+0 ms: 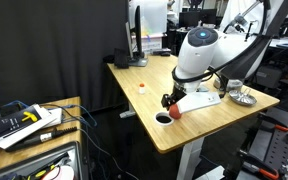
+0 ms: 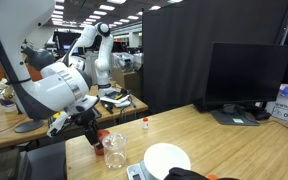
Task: Pour some of the contents in the orange cup into the white bowl
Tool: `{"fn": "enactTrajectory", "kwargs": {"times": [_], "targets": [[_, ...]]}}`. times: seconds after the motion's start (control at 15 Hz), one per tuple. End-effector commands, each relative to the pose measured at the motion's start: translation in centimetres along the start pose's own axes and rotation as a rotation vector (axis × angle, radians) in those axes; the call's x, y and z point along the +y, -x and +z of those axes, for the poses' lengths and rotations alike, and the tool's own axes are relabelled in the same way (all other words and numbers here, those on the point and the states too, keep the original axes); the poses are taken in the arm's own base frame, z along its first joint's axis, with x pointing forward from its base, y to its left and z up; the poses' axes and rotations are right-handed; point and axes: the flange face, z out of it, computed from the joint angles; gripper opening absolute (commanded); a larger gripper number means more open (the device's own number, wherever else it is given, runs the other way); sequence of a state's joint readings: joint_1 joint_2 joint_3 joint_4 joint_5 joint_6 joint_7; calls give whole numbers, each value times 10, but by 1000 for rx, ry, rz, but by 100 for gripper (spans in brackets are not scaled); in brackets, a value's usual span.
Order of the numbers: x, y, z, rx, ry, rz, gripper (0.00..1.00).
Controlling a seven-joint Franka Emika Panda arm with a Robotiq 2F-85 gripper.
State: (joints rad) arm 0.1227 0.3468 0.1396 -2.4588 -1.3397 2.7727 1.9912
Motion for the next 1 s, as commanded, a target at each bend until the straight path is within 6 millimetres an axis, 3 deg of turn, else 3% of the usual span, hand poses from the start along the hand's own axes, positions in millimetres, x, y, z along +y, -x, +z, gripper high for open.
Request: {"fn": "enactTrajectory", "kwargs": {"times": [0.0,0.2,0.53,0.93], "targets": [[1,0,4,-4,-3,1,74],[4,-1,4,-5,-2,4,56],[5,-1,1,-1,-3,-1,54],[4,9,-26,-2,-46,-35,54]]}}
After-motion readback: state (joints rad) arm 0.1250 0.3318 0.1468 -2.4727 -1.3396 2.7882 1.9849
